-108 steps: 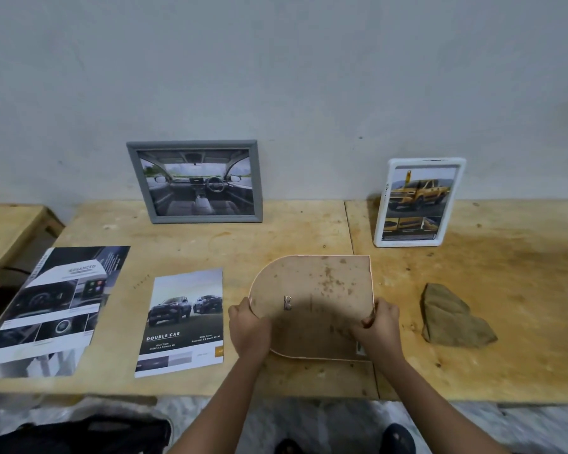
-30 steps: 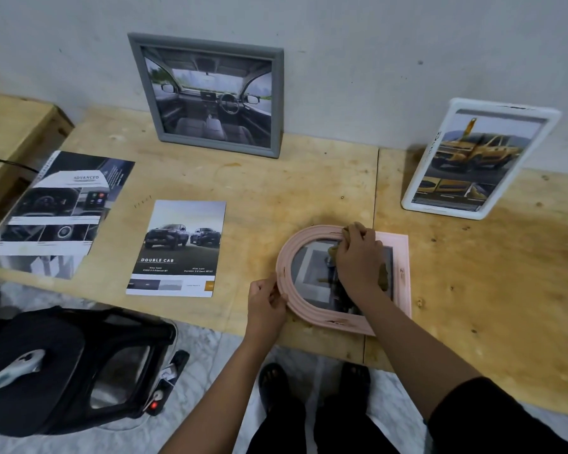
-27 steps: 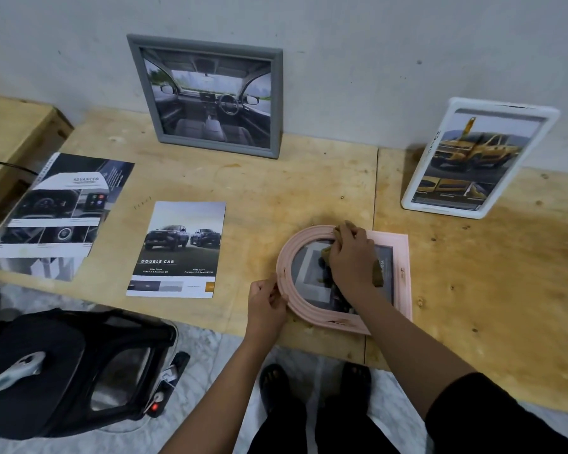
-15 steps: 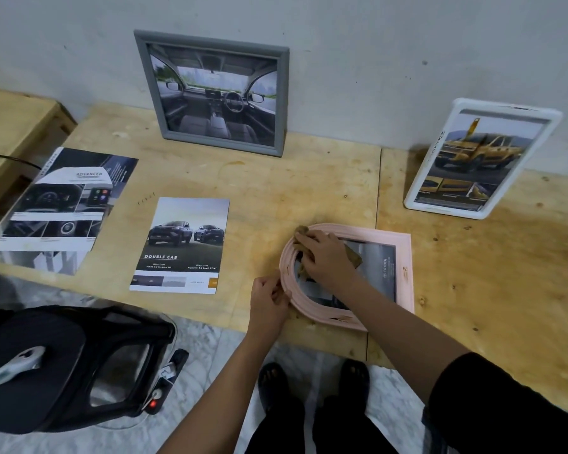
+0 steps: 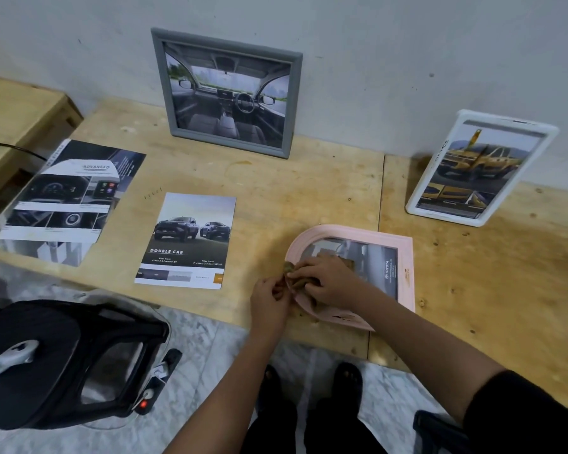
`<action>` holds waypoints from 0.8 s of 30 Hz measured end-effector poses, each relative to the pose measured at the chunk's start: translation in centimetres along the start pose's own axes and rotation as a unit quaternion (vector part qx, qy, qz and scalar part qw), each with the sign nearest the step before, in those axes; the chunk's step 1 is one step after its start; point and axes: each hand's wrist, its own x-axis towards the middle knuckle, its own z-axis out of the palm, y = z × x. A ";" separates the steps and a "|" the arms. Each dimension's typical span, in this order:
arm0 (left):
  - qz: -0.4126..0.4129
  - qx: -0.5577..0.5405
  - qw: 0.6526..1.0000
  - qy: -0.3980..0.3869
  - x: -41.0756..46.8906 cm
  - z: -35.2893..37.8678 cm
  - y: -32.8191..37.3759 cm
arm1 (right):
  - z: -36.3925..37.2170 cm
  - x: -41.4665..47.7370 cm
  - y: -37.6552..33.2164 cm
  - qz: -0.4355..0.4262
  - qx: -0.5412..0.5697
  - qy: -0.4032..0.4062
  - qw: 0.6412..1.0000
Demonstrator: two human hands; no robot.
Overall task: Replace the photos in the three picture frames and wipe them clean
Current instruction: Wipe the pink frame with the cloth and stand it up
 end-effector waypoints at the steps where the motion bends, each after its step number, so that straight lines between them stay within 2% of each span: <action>1: -0.002 0.003 1.000 -0.006 0.0 -0.1 0.0 | 0.1 -0.3 -0.1 -0.001 -0.004 -0.010 1.000; 3: -0.001 0.005 0.999 -0.047 0.3 -0.6 -0.2 | 0.4 -0.9 -0.1 -0.004 -0.010 -0.016 1.000; 7: 0.001 0.016 0.983 -0.186 2.1 -3.3 -0.6 | 1.1 -2.0 -0.5 -0.009 -0.035 0.008 0.999; 8: -0.011 0.030 0.981 -0.194 2.8 -3.8 -0.3 | 1.3 -2.3 -0.7 -0.007 -0.037 0.017 0.999; 11: -0.031 0.059 0.987 -0.146 5.1 -3.8 1.5 | 2.0 -2.3 -1.1 0.007 -0.048 0.045 0.998; 13: -0.013 0.089 0.985 -0.145 6.1 -2.9 2.7 | 2.2 -1.9 -1.4 0.029 -0.055 0.063 0.996; 15: 0.002 0.116 0.983 -0.144 6.7 -2.1 3.2 | 2.8 -1.5 -1.8 0.028 -0.100 0.098 0.990; 18: -0.004 0.119 0.988 -0.101 7.0 -1.6 3.6 | 3.6 -1.5 -2.2 0.037 -0.141 0.136 0.980; 24: -0.004 0.135 0.988 -0.079 6.7 -1.3 3.7 | 3.4 -3.9 -0.6 0.003 -0.095 0.100 0.990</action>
